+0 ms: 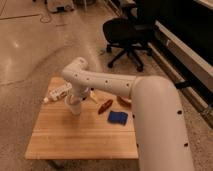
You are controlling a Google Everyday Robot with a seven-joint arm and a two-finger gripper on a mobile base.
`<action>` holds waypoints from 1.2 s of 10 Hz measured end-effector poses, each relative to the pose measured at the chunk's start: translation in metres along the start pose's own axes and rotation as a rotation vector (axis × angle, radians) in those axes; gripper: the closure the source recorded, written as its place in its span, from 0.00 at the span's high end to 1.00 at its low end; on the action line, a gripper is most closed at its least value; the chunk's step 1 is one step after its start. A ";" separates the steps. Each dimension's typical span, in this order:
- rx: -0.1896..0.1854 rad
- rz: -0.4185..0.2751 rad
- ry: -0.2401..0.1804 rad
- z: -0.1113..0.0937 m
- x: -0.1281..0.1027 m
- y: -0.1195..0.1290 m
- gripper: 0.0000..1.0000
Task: Pick up the ceramic cup
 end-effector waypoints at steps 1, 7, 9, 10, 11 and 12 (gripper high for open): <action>-0.007 0.001 -0.001 0.003 0.000 0.002 0.76; 0.000 -0.014 0.039 -0.008 -0.002 0.000 0.26; 0.008 -0.006 0.074 -0.023 -0.004 0.006 0.26; 0.015 -0.009 0.095 -0.041 -0.005 0.007 0.22; 0.029 -0.016 0.101 -0.056 -0.007 0.008 0.16; 0.027 -0.022 0.110 -0.074 -0.006 0.013 0.06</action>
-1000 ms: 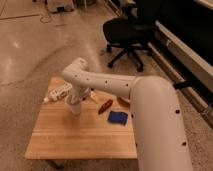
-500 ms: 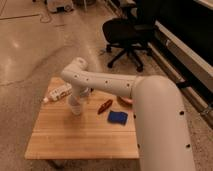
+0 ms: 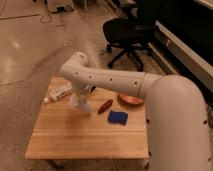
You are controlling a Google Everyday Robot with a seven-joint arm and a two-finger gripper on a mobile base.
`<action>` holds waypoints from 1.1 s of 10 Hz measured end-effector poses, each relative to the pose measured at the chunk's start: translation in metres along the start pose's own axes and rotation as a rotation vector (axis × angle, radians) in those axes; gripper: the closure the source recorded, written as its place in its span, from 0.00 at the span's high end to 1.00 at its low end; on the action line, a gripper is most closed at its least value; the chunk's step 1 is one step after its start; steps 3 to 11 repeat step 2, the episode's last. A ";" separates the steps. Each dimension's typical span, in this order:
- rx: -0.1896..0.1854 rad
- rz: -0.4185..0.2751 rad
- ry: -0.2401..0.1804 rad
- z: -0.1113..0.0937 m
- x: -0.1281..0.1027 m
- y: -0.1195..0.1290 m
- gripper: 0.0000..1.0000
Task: Pick up the ceramic cup
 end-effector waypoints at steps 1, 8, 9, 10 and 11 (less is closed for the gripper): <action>0.012 -0.014 0.007 -0.015 0.002 0.001 0.02; 0.010 -0.014 0.011 -0.022 0.005 0.007 0.02; 0.010 -0.014 0.011 -0.022 0.005 0.007 0.02; 0.010 -0.014 0.011 -0.022 0.005 0.007 0.02; 0.010 -0.014 0.011 -0.022 0.005 0.007 0.02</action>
